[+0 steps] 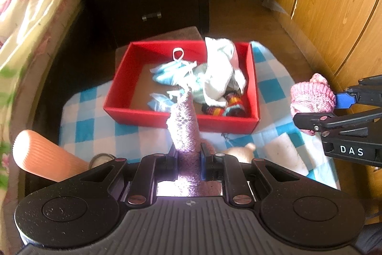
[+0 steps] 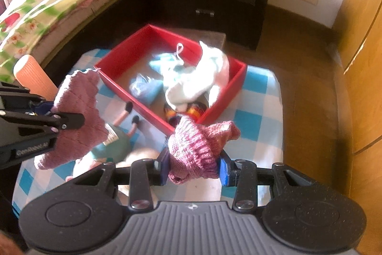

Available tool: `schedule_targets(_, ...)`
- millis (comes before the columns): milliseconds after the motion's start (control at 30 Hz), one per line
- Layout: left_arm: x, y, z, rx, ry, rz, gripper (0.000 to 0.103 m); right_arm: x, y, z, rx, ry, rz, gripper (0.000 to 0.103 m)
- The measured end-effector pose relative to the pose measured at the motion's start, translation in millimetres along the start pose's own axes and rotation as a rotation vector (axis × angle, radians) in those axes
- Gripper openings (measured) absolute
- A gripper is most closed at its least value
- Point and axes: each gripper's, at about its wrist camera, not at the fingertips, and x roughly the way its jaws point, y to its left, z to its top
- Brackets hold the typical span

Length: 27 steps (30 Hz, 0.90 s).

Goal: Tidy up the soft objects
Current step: 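Carry the lilac towel to the box with left gripper while right carries the hat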

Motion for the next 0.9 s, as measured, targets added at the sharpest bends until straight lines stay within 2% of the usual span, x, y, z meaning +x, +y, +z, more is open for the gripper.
schedule_targets(533,-56,1,25,-0.020,-0.128,0.009,0.017,-56,27,34,-0.032,-0.135,0.013,0.017)
schedule_targets(900,-61,8,54,-0.047,-0.177,0.032,0.018,-66,33,66,-0.030,-0.183,-0.004,0.017)
